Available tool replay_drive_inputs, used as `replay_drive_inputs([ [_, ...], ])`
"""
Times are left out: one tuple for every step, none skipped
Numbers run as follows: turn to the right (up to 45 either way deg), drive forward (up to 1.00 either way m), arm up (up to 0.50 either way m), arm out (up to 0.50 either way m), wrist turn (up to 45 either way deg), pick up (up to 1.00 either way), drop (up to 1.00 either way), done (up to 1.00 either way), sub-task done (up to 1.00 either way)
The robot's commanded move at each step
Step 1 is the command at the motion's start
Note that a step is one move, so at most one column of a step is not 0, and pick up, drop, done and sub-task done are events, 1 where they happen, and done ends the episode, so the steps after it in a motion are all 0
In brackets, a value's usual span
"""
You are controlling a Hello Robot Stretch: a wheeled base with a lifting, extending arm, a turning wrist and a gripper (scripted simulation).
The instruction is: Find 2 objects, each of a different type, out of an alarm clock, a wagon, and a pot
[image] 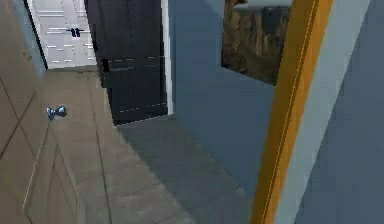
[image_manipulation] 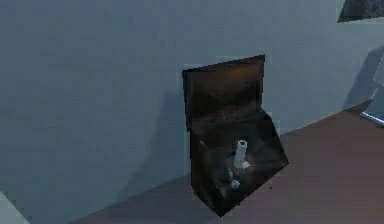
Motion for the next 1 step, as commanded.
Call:
replay_drive_inputs([
  [45.0,0.0,0.0,0.0,0.0,0.0,0.0,0.0,0.0],
])
